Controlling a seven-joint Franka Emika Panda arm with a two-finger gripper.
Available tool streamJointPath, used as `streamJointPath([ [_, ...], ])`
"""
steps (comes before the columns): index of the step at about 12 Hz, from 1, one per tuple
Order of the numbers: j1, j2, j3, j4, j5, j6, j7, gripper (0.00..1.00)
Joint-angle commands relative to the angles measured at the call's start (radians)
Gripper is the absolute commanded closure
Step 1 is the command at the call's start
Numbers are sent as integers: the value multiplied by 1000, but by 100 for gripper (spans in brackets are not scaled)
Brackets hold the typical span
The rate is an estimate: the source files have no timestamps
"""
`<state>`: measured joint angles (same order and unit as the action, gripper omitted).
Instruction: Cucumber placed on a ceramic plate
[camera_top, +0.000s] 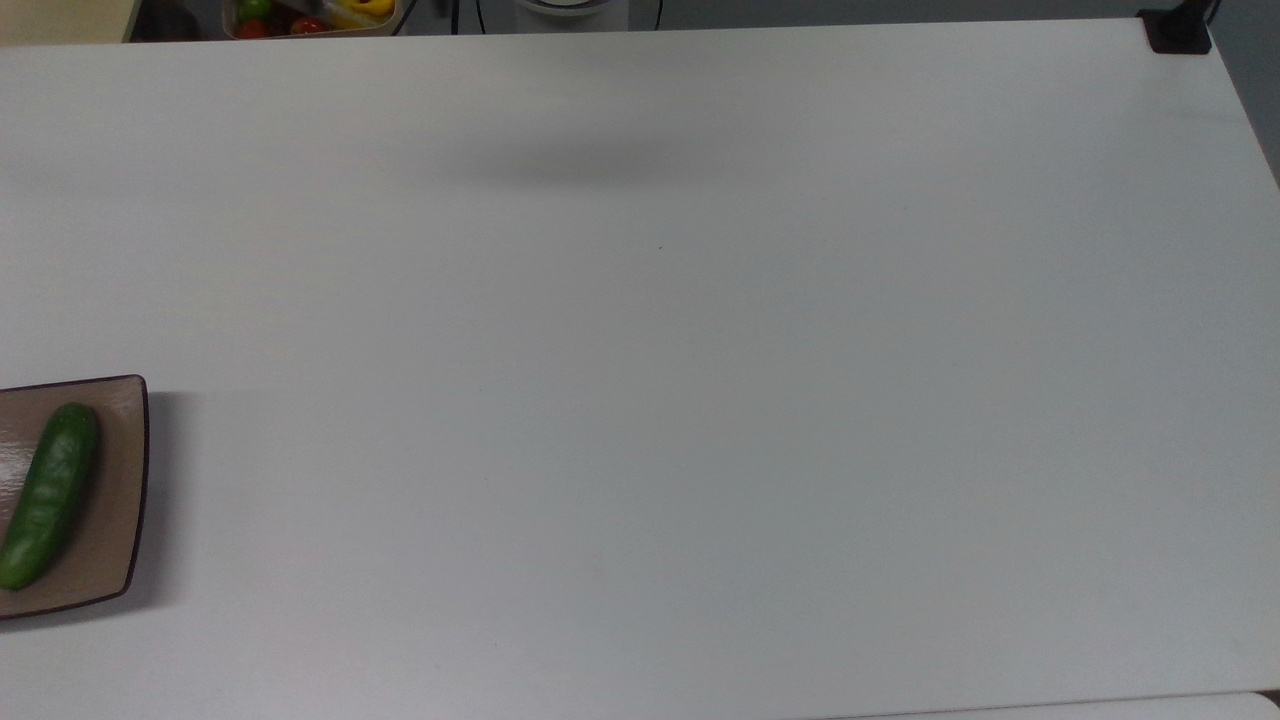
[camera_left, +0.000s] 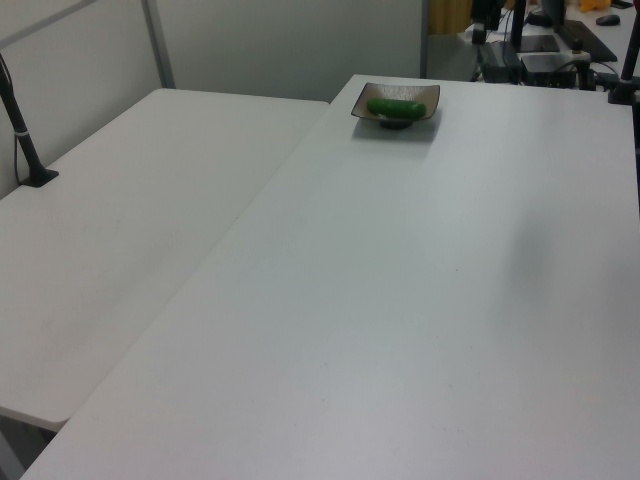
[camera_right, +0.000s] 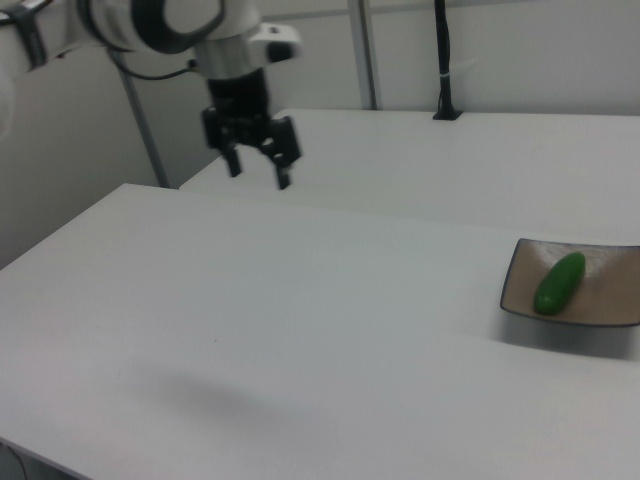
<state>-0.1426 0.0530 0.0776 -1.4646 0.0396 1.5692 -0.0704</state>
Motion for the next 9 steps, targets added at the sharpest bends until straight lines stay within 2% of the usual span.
streamJointPath([
  [1,188,-117,-53,-207,-1,12,124,0],
  [2,236,-114,-86,-226,-3,23,126,0],
  [3,253,-116,-90,-256,-3,64,126,0],
  [6,248,-113,-90,-312,-7,249,97,0],
  [9,245,-114,-96,-309,-7,261,95,0],
])
